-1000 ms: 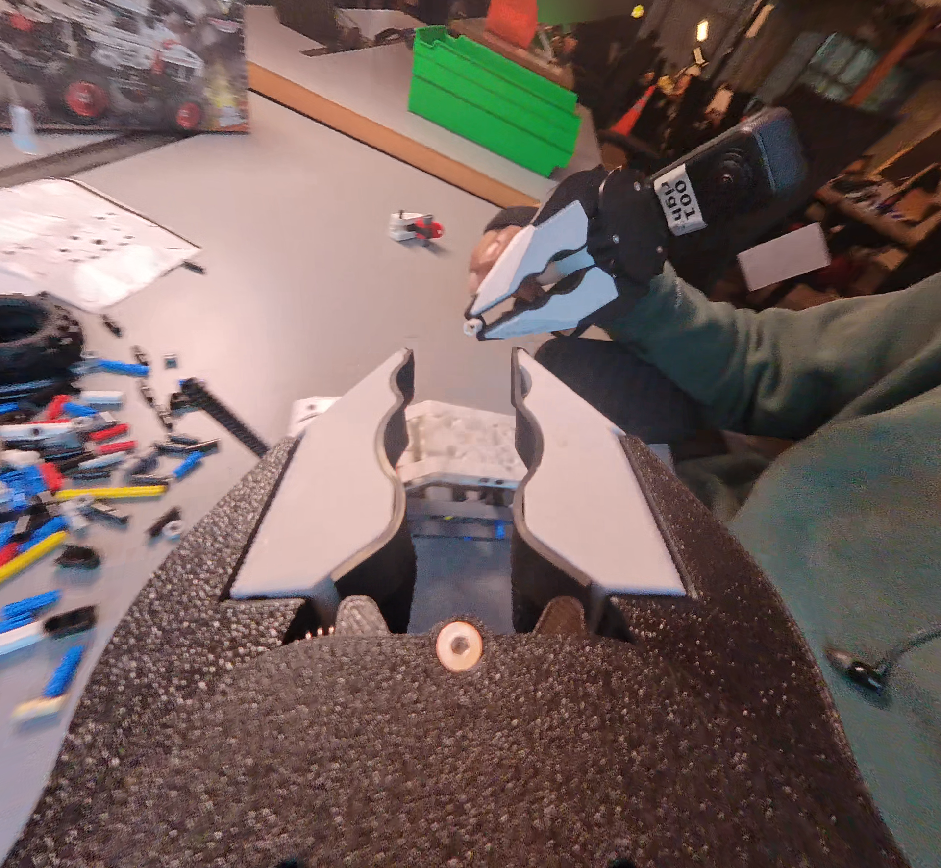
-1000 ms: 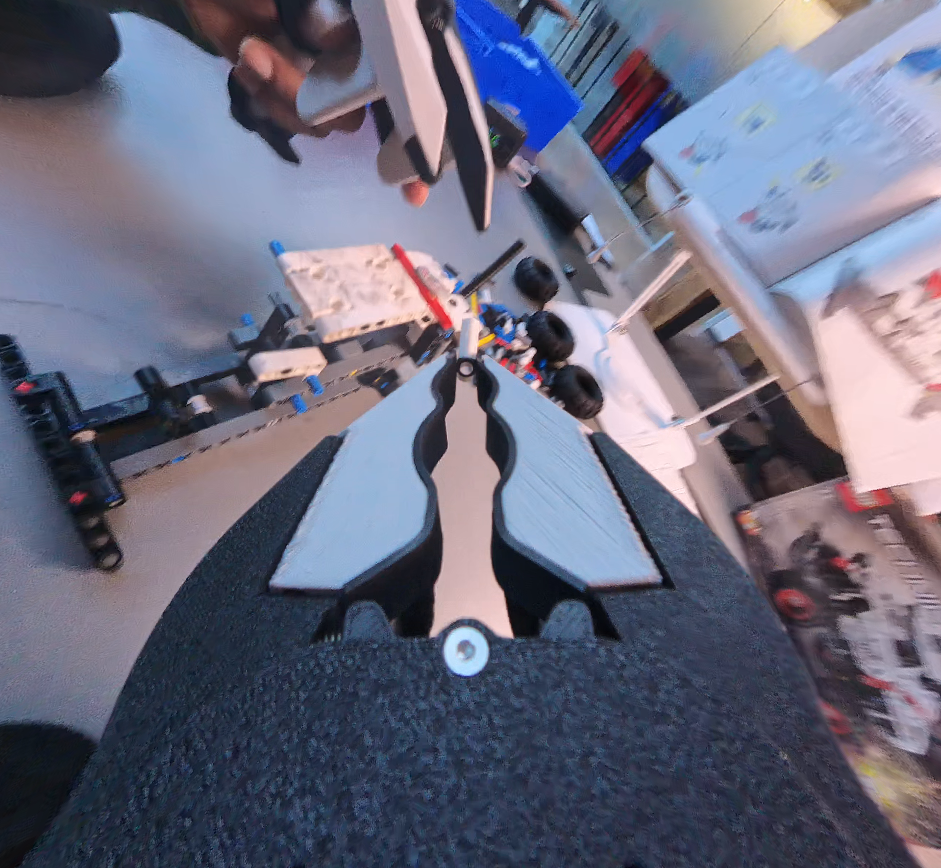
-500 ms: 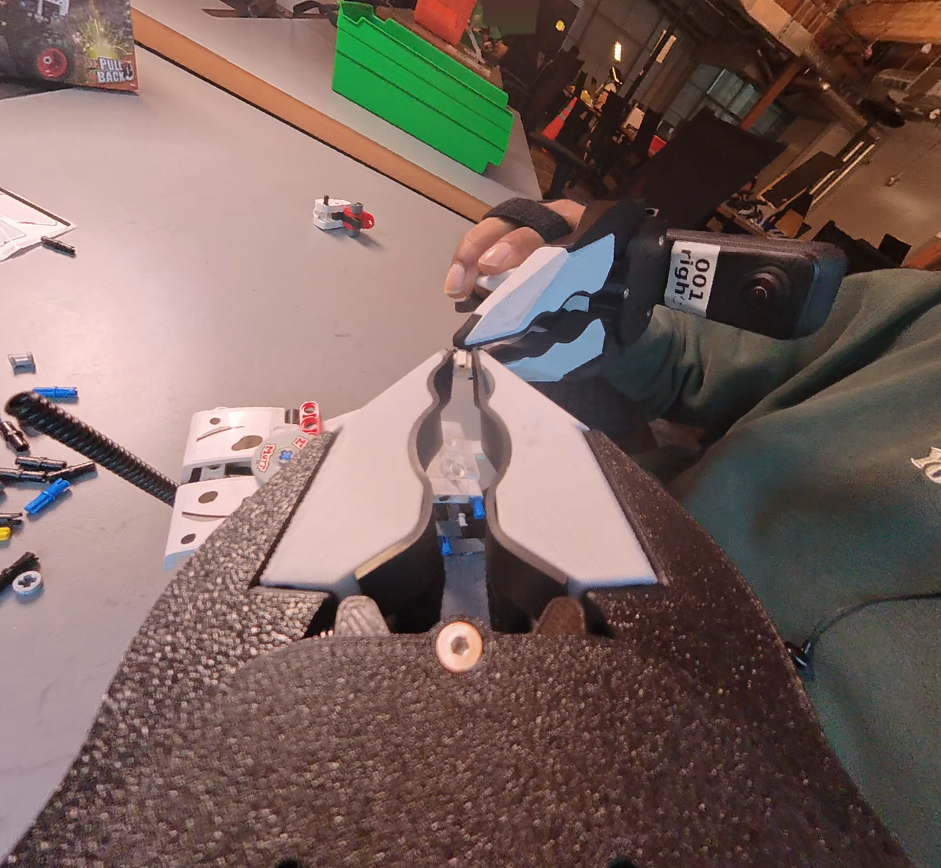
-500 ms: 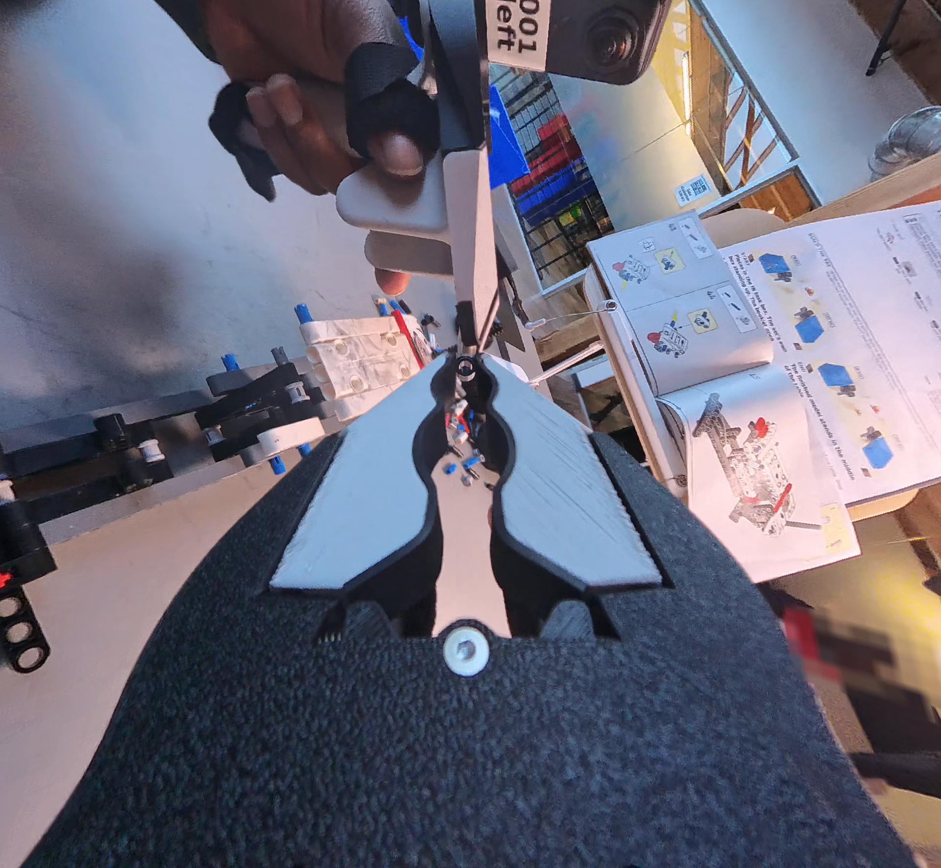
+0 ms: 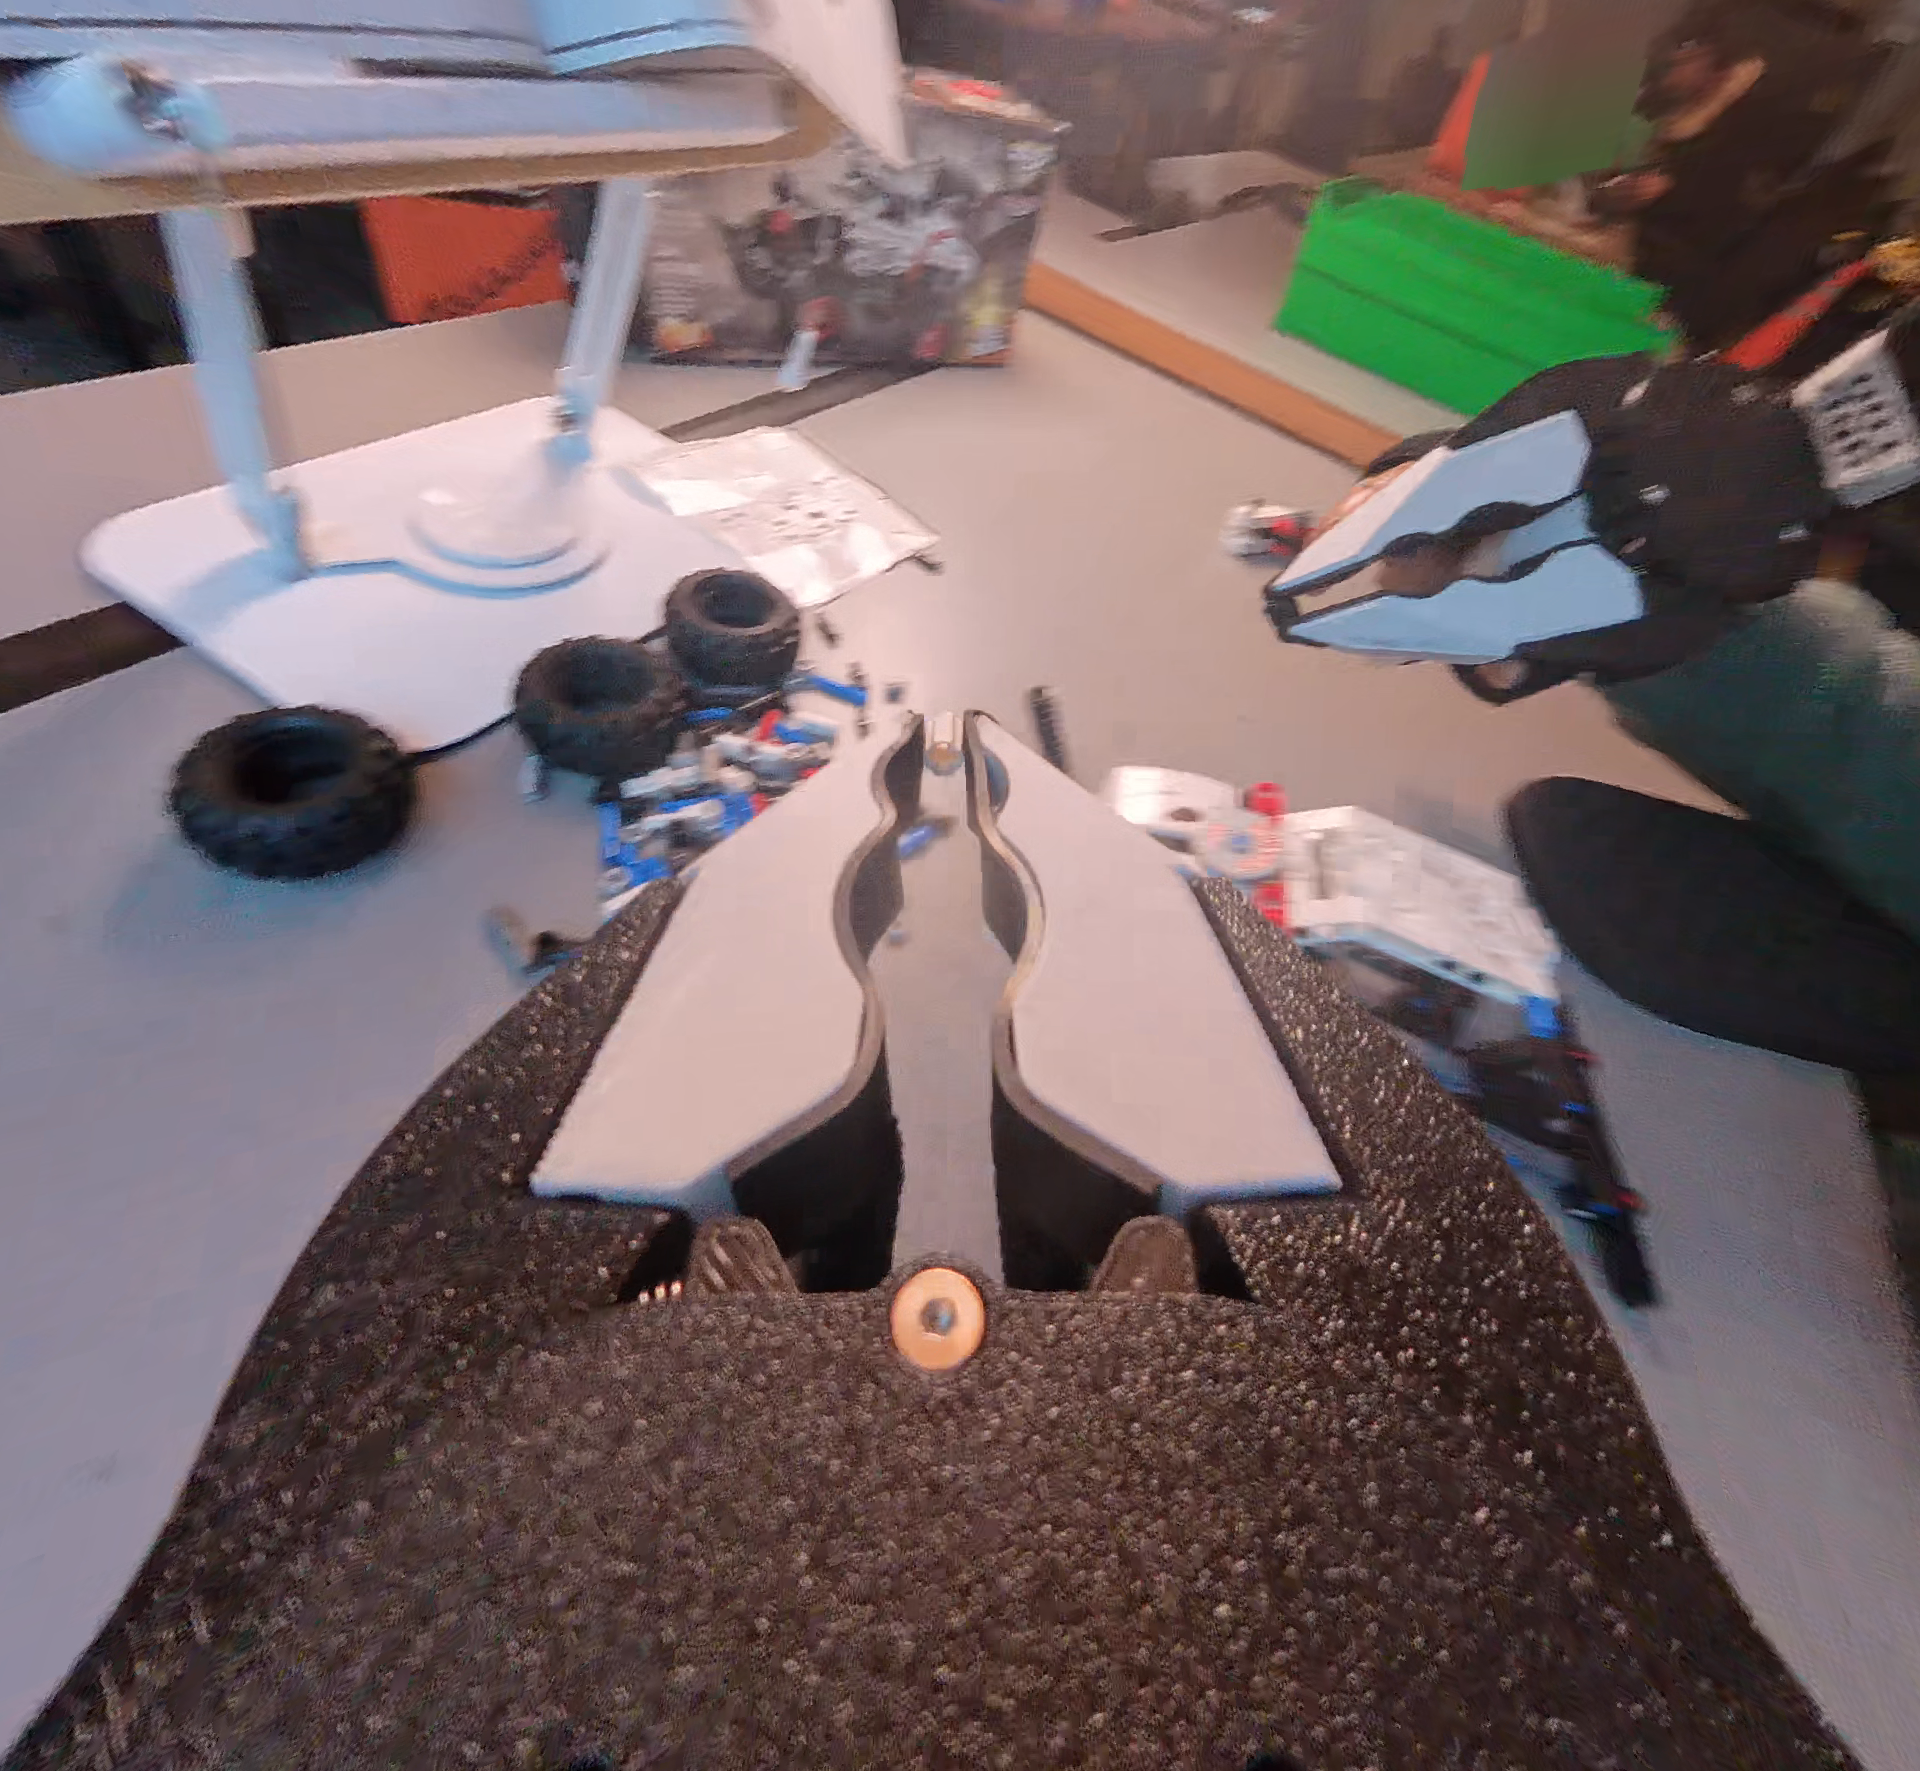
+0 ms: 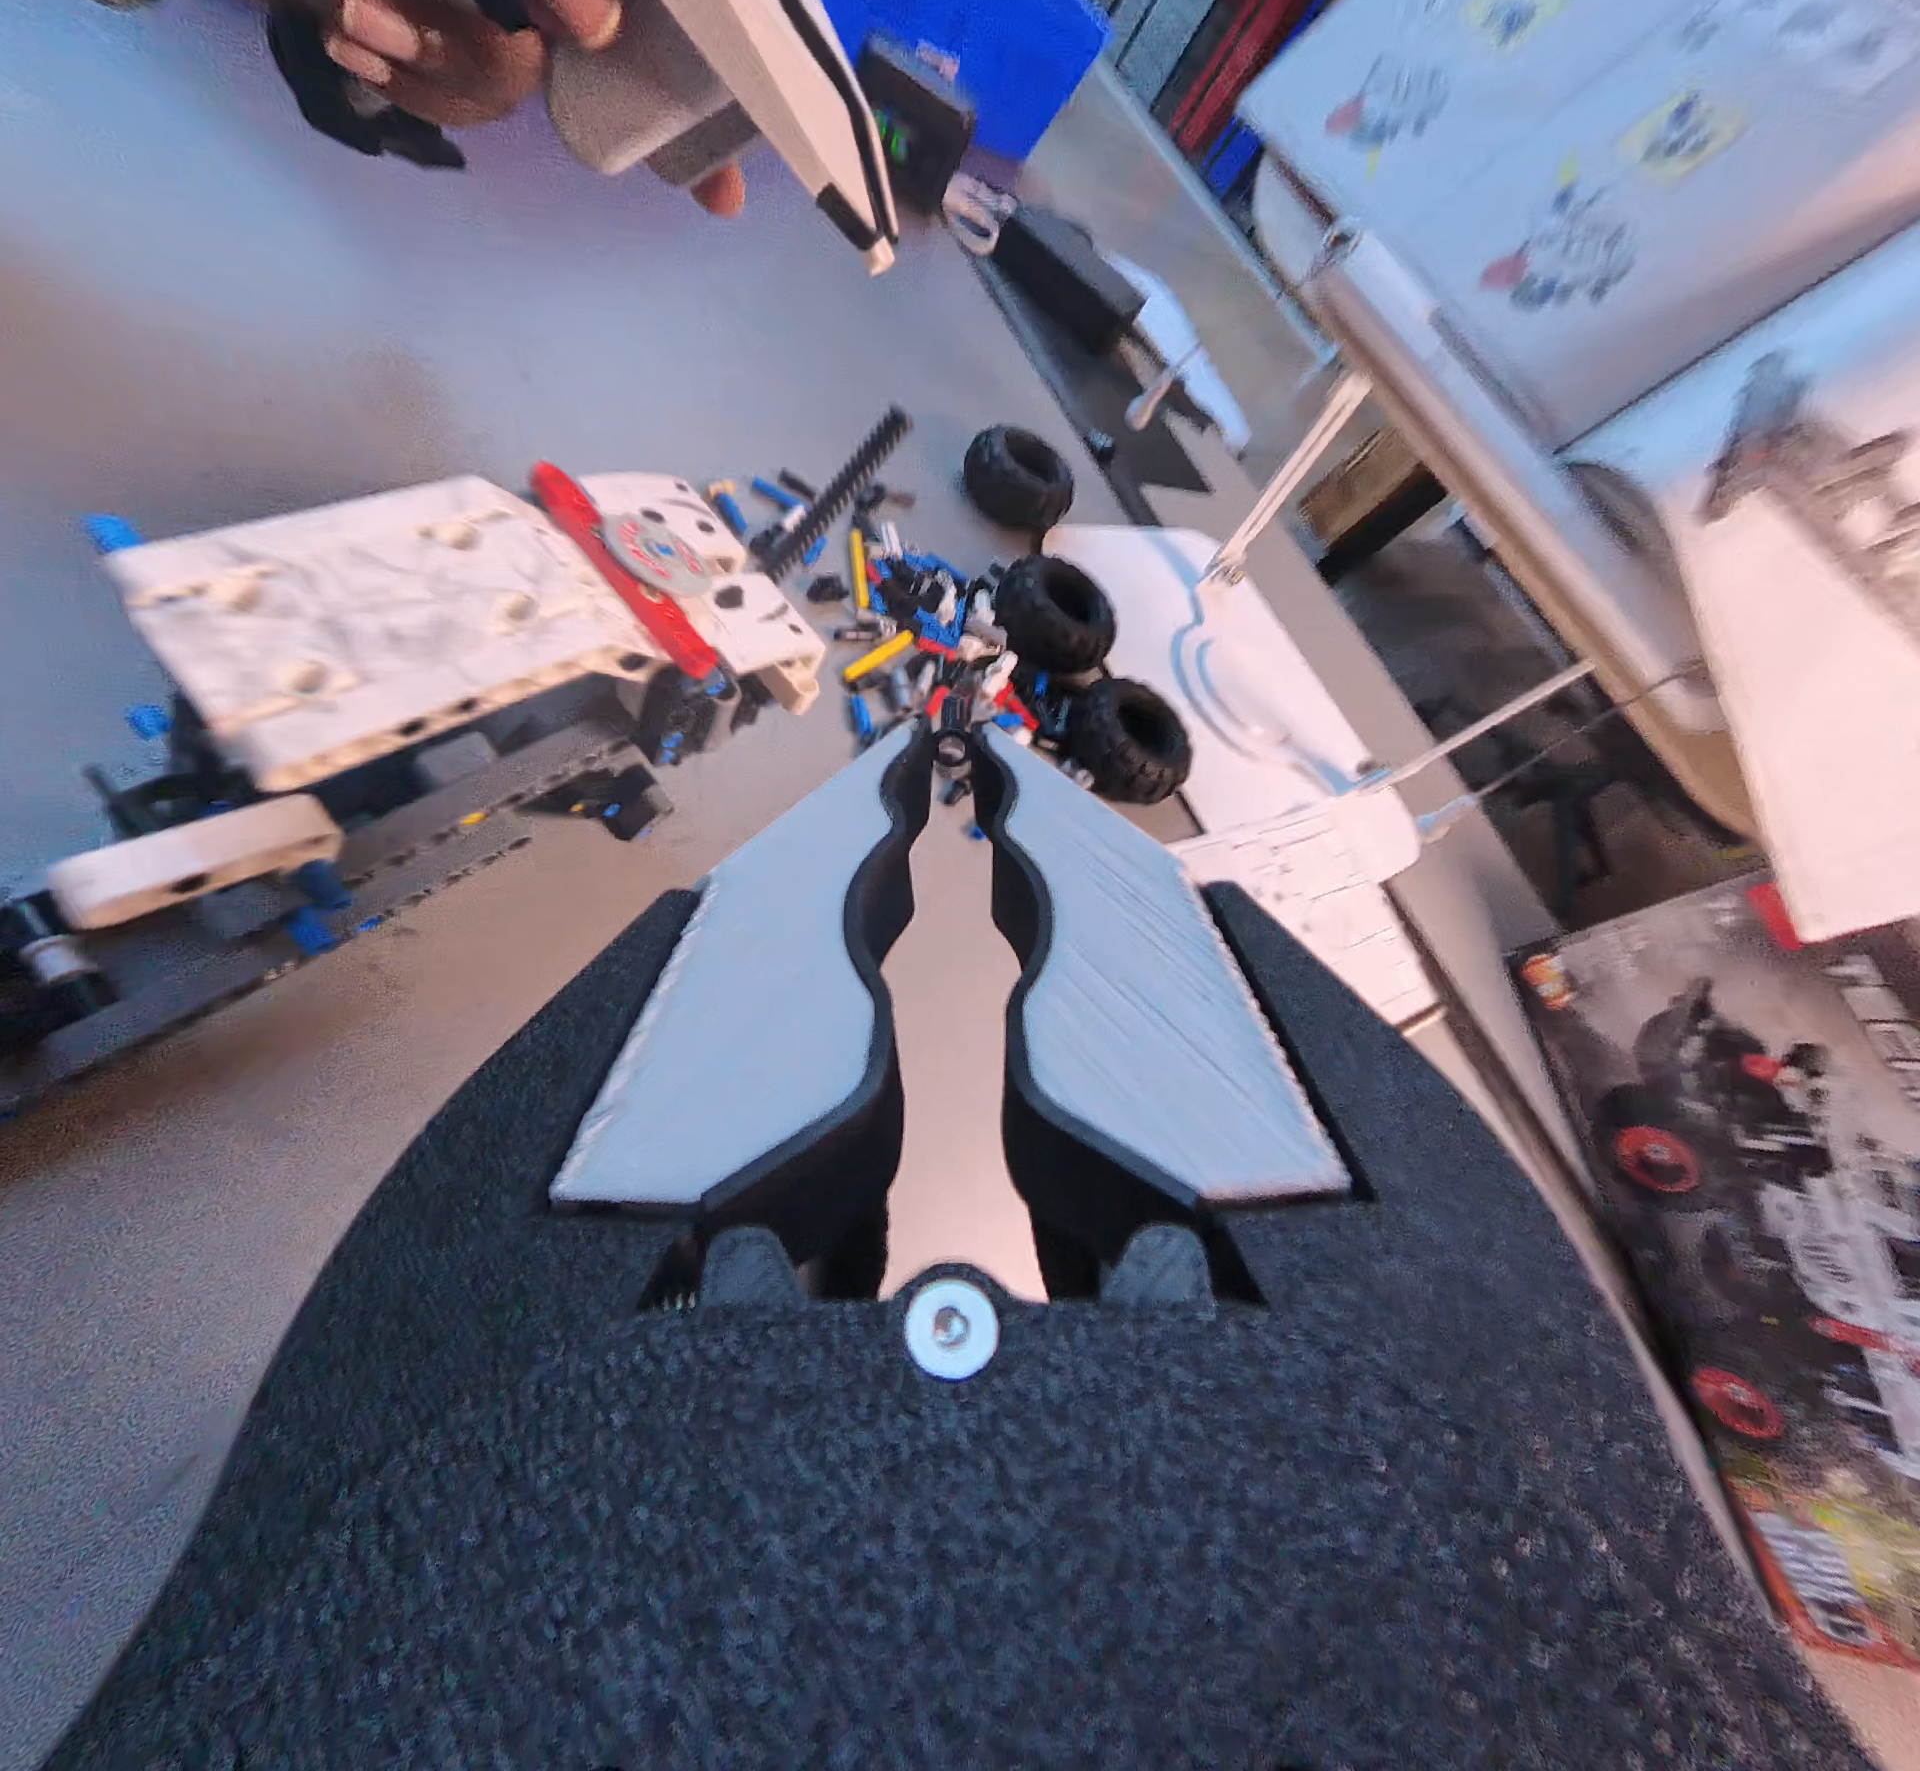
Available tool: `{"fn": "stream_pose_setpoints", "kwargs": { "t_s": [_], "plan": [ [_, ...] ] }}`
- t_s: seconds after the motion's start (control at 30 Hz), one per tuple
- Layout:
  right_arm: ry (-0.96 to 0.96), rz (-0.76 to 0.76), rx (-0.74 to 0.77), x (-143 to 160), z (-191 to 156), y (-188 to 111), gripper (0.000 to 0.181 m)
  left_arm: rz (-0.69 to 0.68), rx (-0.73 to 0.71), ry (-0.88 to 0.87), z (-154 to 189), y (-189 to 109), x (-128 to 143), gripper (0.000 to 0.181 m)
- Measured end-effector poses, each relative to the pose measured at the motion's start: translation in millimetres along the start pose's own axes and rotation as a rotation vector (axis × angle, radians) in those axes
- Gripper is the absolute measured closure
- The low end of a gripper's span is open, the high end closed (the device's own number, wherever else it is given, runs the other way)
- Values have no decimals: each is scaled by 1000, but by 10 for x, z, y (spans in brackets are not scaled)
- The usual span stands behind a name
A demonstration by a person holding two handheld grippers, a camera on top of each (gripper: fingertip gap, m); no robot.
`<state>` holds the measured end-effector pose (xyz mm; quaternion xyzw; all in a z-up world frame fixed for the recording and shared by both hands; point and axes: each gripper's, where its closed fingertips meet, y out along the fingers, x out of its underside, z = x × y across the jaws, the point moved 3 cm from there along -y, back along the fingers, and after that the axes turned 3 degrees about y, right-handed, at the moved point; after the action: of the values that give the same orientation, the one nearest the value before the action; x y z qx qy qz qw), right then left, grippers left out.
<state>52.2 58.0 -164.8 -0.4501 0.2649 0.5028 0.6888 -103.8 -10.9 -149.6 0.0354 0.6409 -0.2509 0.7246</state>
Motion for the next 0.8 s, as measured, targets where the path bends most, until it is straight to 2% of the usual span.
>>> {"fn": "stream_pose_setpoints", "kwargs": {
  "t_s": [0.07,0.13,0.23,0.33,0.4,0.53,0.73,0.8],
  "plan": [
    [71,-108,-65,196,79,338,175,-110,-160,65,-316,141,215,174],
    [113,-179,-102,325,121,680,175,-235,-242,133,-507,299,451,174],
    [152,-244,-139,428,116,1112,175,-314,-250,154,-578,476,625,174],
    [174,-285,-171,470,82,1354,175,-335,-208,146,-532,575,670,173],
    [173,-303,-173,473,83,1404,175,-331,-184,143,-491,591,670,169],
    [219,-276,-159,434,140,1393,161,-281,-140,104,-446,579,603,157],
    [380,-83,-174,126,306,1158,142,-136,-83,57,-378,471,399,147],
    [422,-13,-196,4,351,1036,141,-106,-70,56,-354,445,367,143]
  ]
}}
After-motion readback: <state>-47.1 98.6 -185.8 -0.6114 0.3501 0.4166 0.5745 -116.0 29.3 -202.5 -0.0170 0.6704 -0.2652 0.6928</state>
